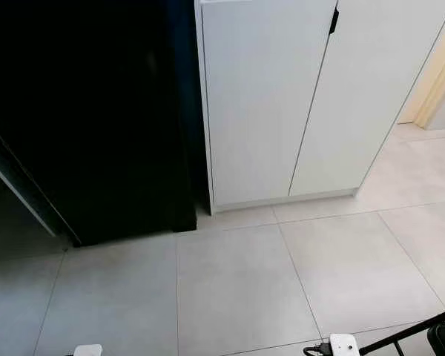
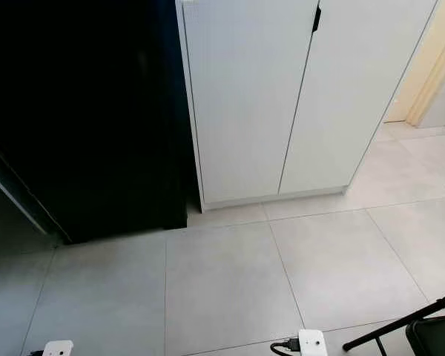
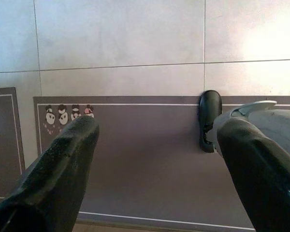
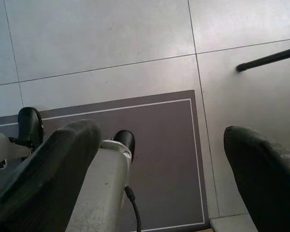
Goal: Restocking fridge
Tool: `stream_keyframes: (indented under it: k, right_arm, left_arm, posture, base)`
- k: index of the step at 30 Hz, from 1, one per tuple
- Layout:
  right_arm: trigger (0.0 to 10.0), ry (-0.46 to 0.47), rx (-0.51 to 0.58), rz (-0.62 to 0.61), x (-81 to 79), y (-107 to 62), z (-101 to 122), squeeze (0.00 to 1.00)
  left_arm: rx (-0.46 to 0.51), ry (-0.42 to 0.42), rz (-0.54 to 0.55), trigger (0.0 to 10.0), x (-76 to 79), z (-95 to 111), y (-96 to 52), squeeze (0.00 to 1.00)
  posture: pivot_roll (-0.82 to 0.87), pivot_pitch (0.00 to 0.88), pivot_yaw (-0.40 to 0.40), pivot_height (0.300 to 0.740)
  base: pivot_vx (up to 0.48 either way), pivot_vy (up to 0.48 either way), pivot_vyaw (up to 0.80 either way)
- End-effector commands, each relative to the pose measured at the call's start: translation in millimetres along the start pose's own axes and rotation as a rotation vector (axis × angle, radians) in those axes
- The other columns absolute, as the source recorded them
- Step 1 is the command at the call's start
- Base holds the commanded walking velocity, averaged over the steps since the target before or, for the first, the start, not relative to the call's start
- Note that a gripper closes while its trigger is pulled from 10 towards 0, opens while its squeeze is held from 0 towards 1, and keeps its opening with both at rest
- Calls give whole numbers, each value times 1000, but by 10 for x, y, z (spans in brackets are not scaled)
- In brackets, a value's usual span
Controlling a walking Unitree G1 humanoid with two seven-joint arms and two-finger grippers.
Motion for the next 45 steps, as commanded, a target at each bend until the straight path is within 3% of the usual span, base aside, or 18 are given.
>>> stream_keyframes:
  k: [1,19,38,45]
  right_arm:
    - [10000,4,-8,0,-4,-4,-44,0]
    - [10000,-6,-16,11,-13,-5,-62,0]
    - [10000,1,-11,18,-25,-1,-34,0]
    - [10000,6,-6,19,-32,1,-16,0]
  left_arm:
    - [-18,6,3,10000,-32,-68,-12,0]
    - [-21,10,3,10000,-32,-90,-17,0]
    - [-14,10,6,10000,-40,-74,-16,0]
    - [-3,15,-3,10000,-21,-59,-15,0]
  posture:
    - [-6,1,4,740]
    - [-4,0,7,740]
    - [-17,0,13,740]
    - [-27,1,16,740]
  base:
    - [0,0,0]
    - [0,210,0]
    - [0,456,0]
    - [0,0,0]
Point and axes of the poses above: a point about 5 cm out from each wrist's last joint towards the gripper, its own y axis pointing out of the wrist towards the gripper, its own z axis along the axis of the wrist's last joint, x = y × z, the point moved 5 cm from there along y, pointing out of the wrist towards the gripper, and after that the axes turned 10 degrees about y, right-handed, at the moved point
